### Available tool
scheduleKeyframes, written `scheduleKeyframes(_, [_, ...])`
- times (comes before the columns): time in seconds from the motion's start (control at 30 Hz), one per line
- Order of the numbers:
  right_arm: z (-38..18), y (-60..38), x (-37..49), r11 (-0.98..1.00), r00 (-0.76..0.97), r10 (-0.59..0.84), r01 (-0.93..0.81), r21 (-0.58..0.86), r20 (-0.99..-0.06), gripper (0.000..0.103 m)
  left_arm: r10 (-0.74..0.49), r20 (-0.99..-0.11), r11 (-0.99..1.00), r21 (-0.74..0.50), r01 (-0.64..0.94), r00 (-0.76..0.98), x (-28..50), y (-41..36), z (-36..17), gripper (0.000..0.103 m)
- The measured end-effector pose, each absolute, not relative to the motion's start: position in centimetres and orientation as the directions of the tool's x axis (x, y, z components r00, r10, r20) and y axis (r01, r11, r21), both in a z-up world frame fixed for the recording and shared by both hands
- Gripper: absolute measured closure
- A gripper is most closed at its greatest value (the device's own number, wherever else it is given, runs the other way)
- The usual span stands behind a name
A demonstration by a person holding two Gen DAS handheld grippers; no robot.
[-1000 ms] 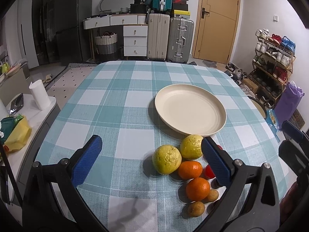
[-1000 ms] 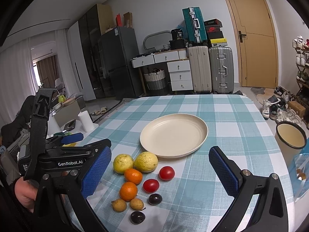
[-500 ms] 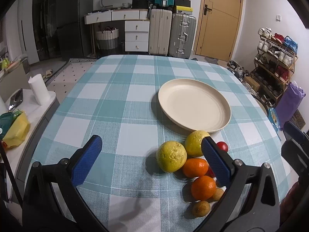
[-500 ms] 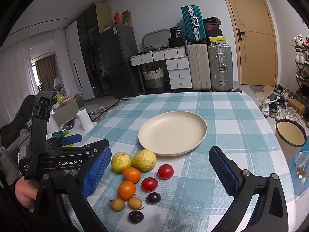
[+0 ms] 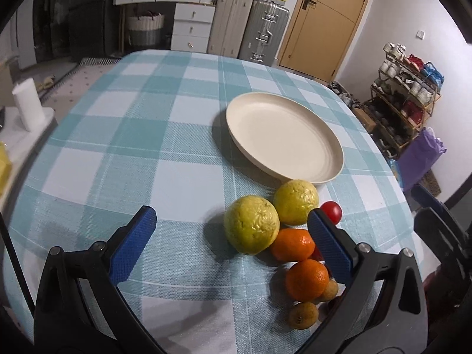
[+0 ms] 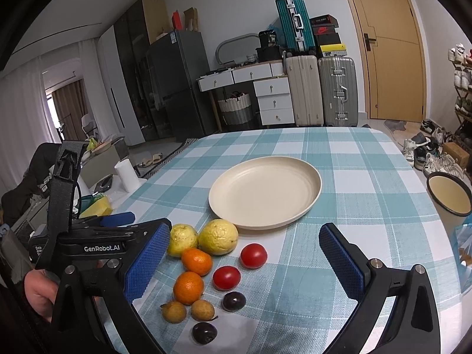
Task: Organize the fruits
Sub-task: 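Grasp the large yellow-green fruit with the left tool while the right tool grasps the smaller yellow fruit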
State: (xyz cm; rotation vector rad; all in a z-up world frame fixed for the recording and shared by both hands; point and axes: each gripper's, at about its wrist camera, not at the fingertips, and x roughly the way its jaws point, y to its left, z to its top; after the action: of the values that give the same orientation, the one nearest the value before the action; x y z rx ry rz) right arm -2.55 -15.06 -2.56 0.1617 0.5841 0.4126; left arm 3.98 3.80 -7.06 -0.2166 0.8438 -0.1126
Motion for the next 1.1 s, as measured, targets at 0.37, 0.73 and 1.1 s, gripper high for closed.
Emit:
scheduleKeyframes(0.37, [-3.7, -14.4, -0.7, 0.901, 0.731, 0.433, -0.339, 0.271, -0.527, 0.0, -0.319, -0.746, 0.925, -0.379, 0.021, 0.584, 6.0, 5.6, -10.1, 0.012])
scheduleKeyframes(0.73, [-4.6, -13.6, 0.6, 0.897, 0.711, 0.441, -0.345, 0.275, -0.547, 0.0, -0.477, -0.689, 0.85, -0.52, 0.086, 0.545, 7.0, 6.7, -11.7, 0.043])
scheduleKeyframes(1.1, [-5.1, -12.5, 2.0, 0.892, 0.684, 0.453, -0.354, 0.283, -0.572, 0.0, -0.597, -0.621, 0.766, -0.629, 0.131, 0.508, 8.1, 7.4, -12.7, 0.058])
